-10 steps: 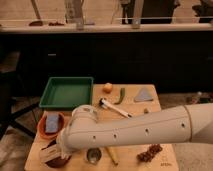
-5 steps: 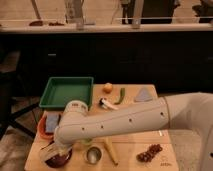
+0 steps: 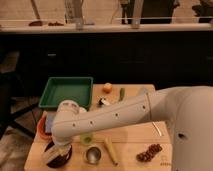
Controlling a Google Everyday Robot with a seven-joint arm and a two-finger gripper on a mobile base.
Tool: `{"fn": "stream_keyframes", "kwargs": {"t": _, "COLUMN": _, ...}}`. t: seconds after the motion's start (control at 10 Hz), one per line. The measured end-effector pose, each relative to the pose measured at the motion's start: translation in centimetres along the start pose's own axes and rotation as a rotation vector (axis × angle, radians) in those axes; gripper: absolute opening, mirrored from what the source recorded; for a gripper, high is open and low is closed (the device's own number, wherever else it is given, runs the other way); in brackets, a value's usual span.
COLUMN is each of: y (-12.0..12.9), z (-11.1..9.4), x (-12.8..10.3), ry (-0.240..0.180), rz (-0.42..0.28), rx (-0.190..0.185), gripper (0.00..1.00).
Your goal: Wipe purple bowl with eraser
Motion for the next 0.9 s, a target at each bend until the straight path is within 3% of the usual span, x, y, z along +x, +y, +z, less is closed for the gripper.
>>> {"fn": "stream_keyframes", "kwargs": {"t": 0.4, "y": 0.7, "z": 1.3, "x": 0.7, "ry": 0.030, "rz": -0.001, "rx": -0.051, "gripper": 0.00}}
{"fn": "stream_keyframes", "kwargs": {"t": 0.9, "y": 1.5, "z": 1.2, "x": 3.2, "ry": 0.076, "rz": 0.023, "rx": -0.080, "gripper": 0.00}}
